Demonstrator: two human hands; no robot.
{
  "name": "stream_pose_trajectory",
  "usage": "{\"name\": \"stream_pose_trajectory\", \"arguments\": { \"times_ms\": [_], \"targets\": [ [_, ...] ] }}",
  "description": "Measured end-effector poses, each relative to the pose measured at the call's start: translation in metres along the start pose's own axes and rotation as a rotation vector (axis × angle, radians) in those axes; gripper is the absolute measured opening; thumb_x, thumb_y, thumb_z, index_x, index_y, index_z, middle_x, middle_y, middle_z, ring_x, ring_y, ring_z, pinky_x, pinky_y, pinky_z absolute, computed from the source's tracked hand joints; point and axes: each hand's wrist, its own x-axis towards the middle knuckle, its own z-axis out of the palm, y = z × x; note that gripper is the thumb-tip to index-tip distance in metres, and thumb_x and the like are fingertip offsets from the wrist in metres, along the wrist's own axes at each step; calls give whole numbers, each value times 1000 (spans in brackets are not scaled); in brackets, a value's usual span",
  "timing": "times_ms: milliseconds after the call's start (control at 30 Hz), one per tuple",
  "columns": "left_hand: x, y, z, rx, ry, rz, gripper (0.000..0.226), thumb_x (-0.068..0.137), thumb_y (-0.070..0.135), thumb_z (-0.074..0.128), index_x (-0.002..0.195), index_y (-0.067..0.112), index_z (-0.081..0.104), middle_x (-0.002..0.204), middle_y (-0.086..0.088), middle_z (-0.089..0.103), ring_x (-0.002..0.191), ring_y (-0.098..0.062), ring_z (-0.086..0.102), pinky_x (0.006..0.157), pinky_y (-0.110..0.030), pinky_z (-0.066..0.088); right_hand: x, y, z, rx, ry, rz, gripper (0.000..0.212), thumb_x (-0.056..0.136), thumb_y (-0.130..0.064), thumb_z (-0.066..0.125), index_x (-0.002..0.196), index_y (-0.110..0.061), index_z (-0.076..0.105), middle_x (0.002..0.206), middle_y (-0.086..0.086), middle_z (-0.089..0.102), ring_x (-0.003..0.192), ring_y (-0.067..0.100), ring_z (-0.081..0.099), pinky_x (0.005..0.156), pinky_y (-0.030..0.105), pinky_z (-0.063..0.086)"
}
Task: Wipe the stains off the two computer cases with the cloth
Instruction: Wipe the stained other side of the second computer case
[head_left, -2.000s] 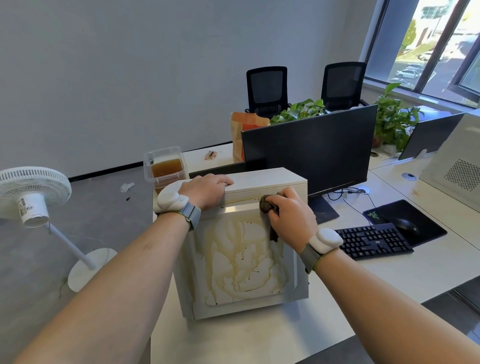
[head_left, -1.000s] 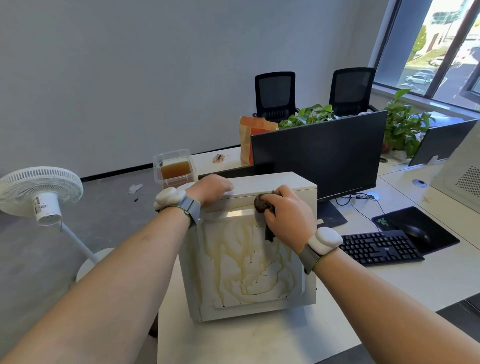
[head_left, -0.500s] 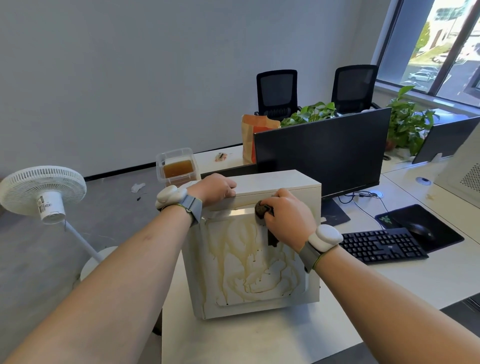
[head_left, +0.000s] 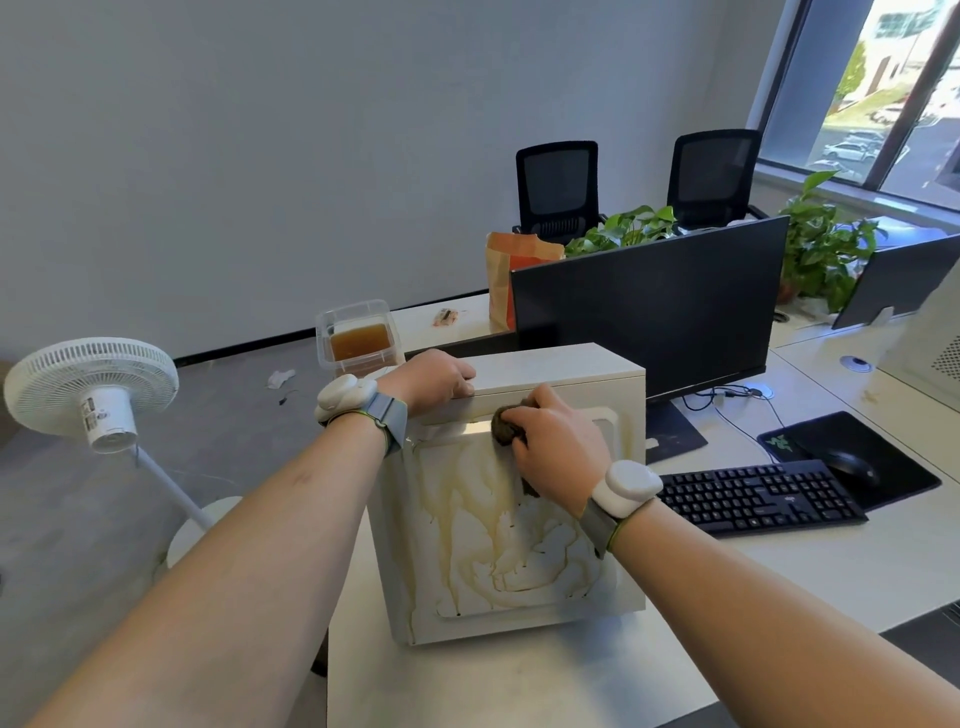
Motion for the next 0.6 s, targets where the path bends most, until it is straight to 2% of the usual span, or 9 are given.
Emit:
{"name": "stream_pose_trajectory", "arguments": {
  "times_ms": [167, 300, 367, 400, 467, 533, 600],
  "targets": [
    [2, -3, -1, -82, -15, 7, 24, 100, 10, 57, 119, 10, 70, 116, -6, 61, 110, -20, 55, 106, -41, 44, 4, -4, 4, 33, 129, -26, 27, 94, -19, 59, 118, -23, 71, 115, 3, 55, 85, 26, 59, 65, 40, 57],
    [-1, -4, -9, -113, 56, 23, 36, 103, 24, 56, 128, 1, 68, 112, -6, 58, 104, -19, 51, 92, -33, 40, 6, -16, 5, -22, -5, -48, 25, 96, -21, 55, 114, -26, 71, 111, 0, 50, 81, 23, 55, 67, 37, 56],
    [-2, -6, -11, -149, 66, 44, 34, 104, 18, 55, 129, -2, 67, 119, -9, 62, 112, -21, 55, 94, -28, 40, 7, -19, 6, -2, 80, -60, 25, 94, -19, 56, 113, -24, 71, 111, 2, 53, 81, 24, 56, 62, 38, 56],
    [-5, -6, -12, -162, 63, 61, 33, 106, 14, 51, 130, -4, 66, 126, -11, 63, 117, -21, 56, 94, -21, 39, 7, -21, 9, 10, 103, -61, 25, 93, -18, 57, 113, -23, 71, 113, 3, 54, 83, 25, 56, 60, 38, 55],
    [-9, -8, -12, -299, 46, 26, 36, 109, 17, 45, 132, -5, 64, 133, -12, 65, 122, -18, 58, 89, -14, 40, 6, -23, 14, -12, 67, -80, 25, 93, -19, 57, 113, -24, 71, 113, 2, 52, 86, 25, 56, 62, 37, 54],
    [-8, -9, -12, -393, 38, 5, 43, 111, 28, 40, 130, -2, 66, 131, -13, 68, 124, -20, 61, 86, -15, 41, 6, -28, 13, -52, -17, -74, 25, 95, -21, 55, 113, -25, 71, 112, 0, 49, 84, 24, 55, 64, 33, 51],
    [-8, -8, -11, -414, 20, 2, 49, 112, 35, 37, 128, -1, 67, 129, -12, 70, 124, -21, 61, 93, -20, 38, 8, -30, 12, -43, 14, -76, 24, 95, -21, 55, 114, -24, 70, 113, 0, 50, 83, 24, 56, 64, 35, 54]
  ]
}}
